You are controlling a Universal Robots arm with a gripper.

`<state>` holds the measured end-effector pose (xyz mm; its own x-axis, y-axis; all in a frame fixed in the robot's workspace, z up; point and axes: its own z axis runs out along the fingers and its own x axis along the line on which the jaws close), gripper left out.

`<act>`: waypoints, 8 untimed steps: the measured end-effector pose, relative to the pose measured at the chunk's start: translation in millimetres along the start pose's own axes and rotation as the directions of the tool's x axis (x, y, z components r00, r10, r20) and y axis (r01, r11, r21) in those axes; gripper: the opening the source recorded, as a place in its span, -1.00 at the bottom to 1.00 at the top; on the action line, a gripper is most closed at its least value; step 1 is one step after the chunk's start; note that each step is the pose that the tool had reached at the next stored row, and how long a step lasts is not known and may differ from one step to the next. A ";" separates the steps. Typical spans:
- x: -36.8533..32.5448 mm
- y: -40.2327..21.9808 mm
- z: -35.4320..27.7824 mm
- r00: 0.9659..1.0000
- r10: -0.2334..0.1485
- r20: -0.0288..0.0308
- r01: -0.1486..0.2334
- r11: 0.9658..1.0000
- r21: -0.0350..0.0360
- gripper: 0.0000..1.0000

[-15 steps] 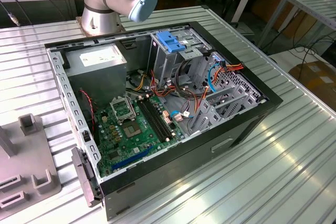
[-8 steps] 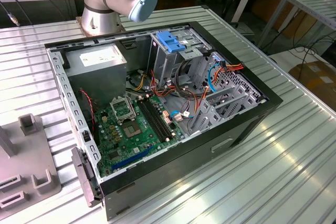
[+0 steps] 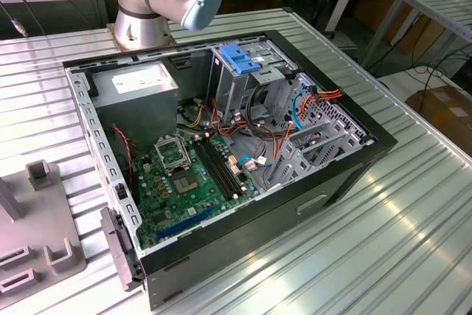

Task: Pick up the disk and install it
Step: 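Pick up the disk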

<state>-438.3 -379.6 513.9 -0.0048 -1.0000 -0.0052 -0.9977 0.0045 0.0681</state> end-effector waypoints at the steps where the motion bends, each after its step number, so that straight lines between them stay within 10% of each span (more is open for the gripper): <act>1: 0.0 -1.2 -0.1 1.000 0.000 0.000 0.000 1.000 0.000 -0.26; 8: -0.1 -7.9 -0.6 1.000 0.000 0.000 0.000 1.000 0.000 -0.26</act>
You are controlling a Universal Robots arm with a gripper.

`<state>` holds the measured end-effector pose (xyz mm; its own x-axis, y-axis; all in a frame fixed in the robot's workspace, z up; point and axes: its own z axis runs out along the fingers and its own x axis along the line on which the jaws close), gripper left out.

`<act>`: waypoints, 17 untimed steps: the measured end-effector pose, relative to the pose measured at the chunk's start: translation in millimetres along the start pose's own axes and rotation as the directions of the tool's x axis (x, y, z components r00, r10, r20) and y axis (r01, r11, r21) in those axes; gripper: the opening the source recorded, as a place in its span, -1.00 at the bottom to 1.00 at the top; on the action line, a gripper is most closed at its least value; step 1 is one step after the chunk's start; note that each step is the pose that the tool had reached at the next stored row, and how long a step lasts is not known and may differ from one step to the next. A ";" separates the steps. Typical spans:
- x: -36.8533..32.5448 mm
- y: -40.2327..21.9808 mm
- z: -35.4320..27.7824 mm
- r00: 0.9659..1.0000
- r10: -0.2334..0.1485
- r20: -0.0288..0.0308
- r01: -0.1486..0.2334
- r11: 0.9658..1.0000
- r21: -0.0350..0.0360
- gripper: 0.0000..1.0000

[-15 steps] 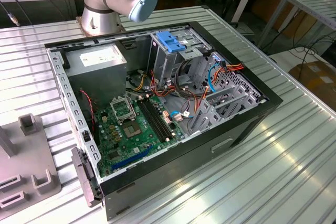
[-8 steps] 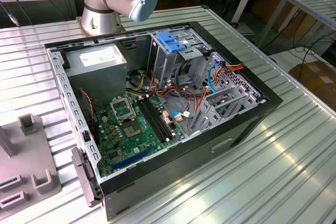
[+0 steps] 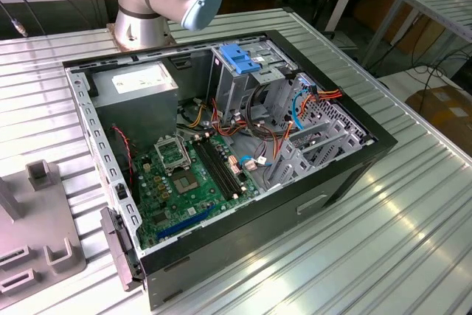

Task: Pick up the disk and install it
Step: 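Pick up the disk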

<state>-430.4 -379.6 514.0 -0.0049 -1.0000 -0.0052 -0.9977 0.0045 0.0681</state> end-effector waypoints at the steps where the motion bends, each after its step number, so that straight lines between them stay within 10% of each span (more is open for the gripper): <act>1: 0.0 -1.7 -0.1 1.000 0.000 0.000 0.000 1.000 0.000 -0.26; 17: -0.1 -19.1 -1.3 1.000 0.000 0.000 0.000 1.000 0.000 -0.26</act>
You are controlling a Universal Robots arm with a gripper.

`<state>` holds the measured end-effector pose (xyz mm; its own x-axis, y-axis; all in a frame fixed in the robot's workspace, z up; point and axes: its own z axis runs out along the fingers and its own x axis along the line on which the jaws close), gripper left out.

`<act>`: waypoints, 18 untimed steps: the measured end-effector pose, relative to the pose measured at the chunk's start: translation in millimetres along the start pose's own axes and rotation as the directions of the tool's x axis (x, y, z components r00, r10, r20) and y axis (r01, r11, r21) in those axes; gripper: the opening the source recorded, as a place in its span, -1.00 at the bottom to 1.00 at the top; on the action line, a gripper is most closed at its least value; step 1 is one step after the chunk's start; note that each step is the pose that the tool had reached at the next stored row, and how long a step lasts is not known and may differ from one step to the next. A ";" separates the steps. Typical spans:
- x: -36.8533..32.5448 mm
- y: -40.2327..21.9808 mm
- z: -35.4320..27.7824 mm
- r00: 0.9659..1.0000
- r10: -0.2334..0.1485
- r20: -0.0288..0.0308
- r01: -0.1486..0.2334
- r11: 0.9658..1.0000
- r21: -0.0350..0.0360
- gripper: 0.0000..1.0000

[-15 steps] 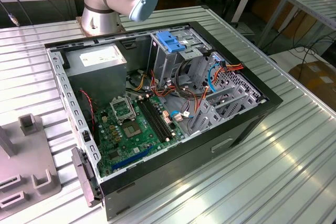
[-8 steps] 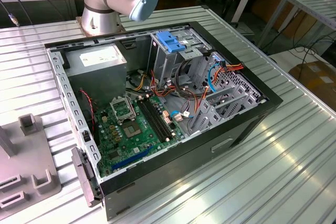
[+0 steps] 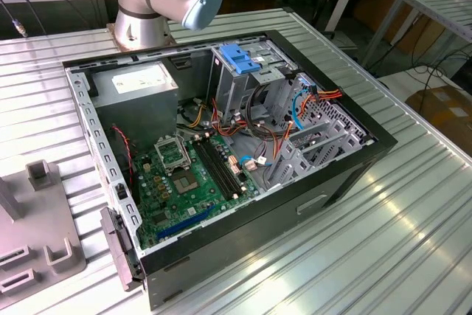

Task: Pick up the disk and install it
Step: 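Pick up the disk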

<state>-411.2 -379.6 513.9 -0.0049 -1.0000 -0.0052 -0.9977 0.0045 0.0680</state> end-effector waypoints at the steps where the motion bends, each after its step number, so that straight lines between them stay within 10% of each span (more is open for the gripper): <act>1: 0.0 -0.8 -0.1 1.000 0.000 0.000 0.000 1.000 0.000 -0.26; 18: -0.1 -18.6 -1.3 1.000 0.000 0.000 0.000 1.000 0.000 -0.26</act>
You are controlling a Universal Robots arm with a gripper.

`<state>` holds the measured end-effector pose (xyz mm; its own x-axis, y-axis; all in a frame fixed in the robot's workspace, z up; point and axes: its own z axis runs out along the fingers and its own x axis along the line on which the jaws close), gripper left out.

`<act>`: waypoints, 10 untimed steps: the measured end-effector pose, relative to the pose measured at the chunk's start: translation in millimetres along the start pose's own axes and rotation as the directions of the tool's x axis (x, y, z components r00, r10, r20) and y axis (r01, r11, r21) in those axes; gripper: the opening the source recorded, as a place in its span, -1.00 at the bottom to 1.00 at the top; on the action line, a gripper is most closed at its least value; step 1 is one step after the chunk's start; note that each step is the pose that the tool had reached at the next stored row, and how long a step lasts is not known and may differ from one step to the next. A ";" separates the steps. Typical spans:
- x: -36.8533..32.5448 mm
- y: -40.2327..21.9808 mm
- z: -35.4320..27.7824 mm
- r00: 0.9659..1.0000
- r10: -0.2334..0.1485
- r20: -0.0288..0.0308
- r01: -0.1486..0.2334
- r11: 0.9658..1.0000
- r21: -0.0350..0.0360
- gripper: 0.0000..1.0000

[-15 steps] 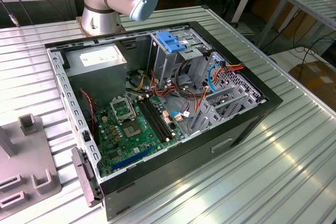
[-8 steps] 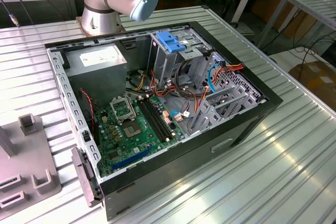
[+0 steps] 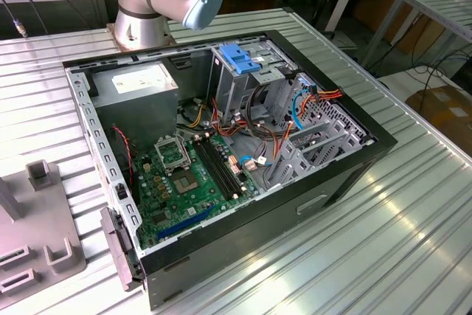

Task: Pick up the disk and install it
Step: 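Pick up the disk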

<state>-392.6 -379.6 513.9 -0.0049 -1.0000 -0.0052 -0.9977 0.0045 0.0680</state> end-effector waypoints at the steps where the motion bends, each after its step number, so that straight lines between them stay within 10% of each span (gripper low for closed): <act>1: 0.0 -0.9 -0.1 1.000 0.000 0.000 0.000 1.000 0.000 -0.26; 10: 0.0 -10.2 -0.7 1.000 0.000 0.000 0.000 1.000 0.000 -0.26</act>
<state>-382.4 -379.6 513.9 -0.0048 -1.0000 -0.0052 -0.9977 0.0045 0.0681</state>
